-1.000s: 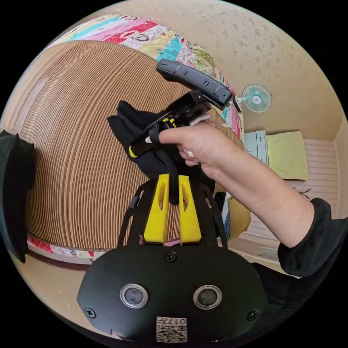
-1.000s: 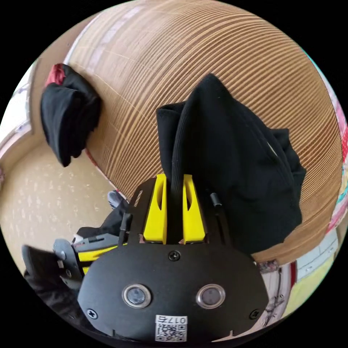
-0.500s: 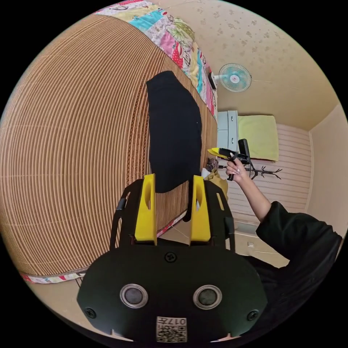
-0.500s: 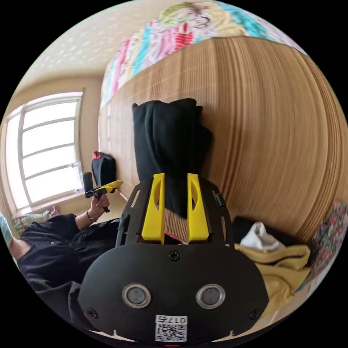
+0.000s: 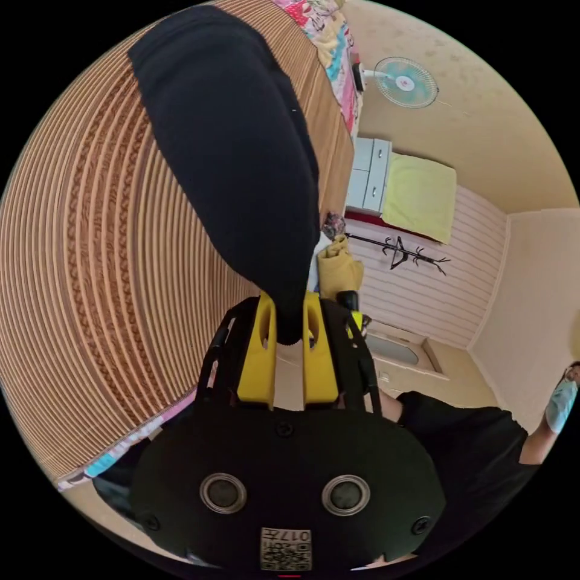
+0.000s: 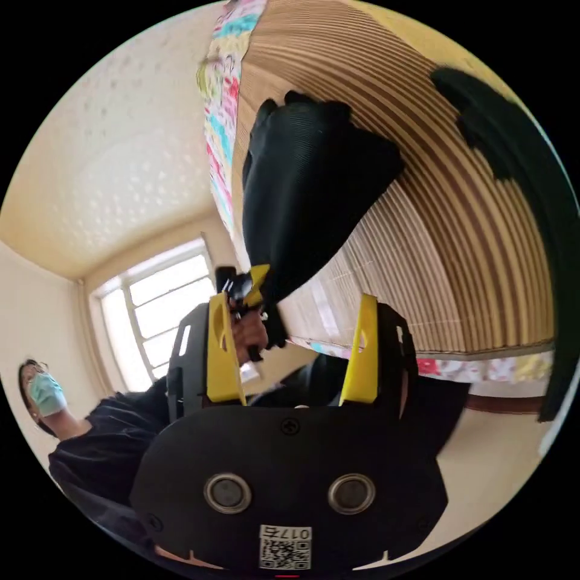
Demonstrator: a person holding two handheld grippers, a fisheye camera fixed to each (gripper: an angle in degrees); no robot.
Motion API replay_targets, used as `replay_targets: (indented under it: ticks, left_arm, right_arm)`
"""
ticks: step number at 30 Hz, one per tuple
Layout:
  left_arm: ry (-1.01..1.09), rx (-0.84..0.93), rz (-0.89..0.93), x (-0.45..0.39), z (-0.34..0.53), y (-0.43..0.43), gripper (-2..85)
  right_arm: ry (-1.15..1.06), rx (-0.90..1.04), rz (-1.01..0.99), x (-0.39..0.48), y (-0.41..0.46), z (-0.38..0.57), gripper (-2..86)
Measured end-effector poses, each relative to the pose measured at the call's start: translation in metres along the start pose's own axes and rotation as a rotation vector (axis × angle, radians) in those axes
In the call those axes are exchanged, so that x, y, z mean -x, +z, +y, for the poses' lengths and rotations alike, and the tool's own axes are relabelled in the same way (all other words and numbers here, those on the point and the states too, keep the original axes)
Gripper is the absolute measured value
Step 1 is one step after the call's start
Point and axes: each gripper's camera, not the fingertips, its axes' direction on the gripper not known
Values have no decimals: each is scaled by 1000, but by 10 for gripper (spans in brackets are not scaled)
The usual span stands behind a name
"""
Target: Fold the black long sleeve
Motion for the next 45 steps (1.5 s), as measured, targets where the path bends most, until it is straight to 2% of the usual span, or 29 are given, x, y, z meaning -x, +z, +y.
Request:
replay_targets:
  ticks: [2, 4, 7, 9, 12, 16, 21, 23, 26, 28, 29, 31, 32, 34, 38, 40, 42, 45]
  left_arm:
    - [54, 22, -22, -34, 34, 9, 66]
    - [112, 64, -41, -67, 66, 20, 66]
    - [224, 33, -60, -115, 115, 11, 81]
    - [346, 115, 14, -150, 131, 1, 98]
    - [424, 167, -6, -179, 151, -20, 88]
    - [373, 82, -117, -184, 171, -62, 94]
    - [216, -81, -119, -157, 186, -117, 93]
    - [147, -146, -109, -143, 190, -135, 91]
    - [29, -239, -102, -119, 195, -165, 89]
    - [-11, -287, -84, -110, 199, -183, 84]
    - [-17, -306, -83, -110, 200, -193, 79]
    - [-39, -336, -127, -112, 204, -206, 76]
    - [-52, -363, -156, -114, 207, -214, 75]
    - [-64, -404, -188, -117, 212, -224, 73]
    - [-137, -524, -405, -124, 235, -243, 40]
    - [-160, -563, -457, -125, 246, -250, 23]
    - [-160, -598, -475, -122, 263, -259, 24]
    - [-212, -674, -532, -117, 293, -272, 57]
  right_arm:
    - [23, -54, -145, -11, 1, 0, 285]
    - [16, 18, -304, -6, 15, -16, 233]
    - [-125, 174, -202, 35, 24, -26, 152]
    - [-276, 214, -144, 76, 15, -23, 102]
    - [-548, 240, -83, 149, -24, -5, 92]
    - [-813, 100, 8, 221, -128, 36, 89]
    - [-892, -164, 96, 208, -262, 78, 93]
    - [-795, -253, 115, 165, -307, 82, 95]
    - [-378, -436, 186, 63, -366, 85, 102]
    - [-30, -602, 261, -18, -388, 119, 111]
    - [13, -652, 223, -34, -392, 132, 113]
    - [95, -911, 10, -89, -390, 196, 94]
    - [102, -976, -44, -101, -385, 211, 84]
    - [213, -1184, -215, -153, -350, 269, 36]
    - [498, -1330, -427, -224, -259, 334, 15]
    - [632, -1421, -510, -245, -197, 360, 10]
    - [674, -1429, -574, -255, -156, 359, 8]
    - [648, -1274, -582, -253, -113, 311, 6]
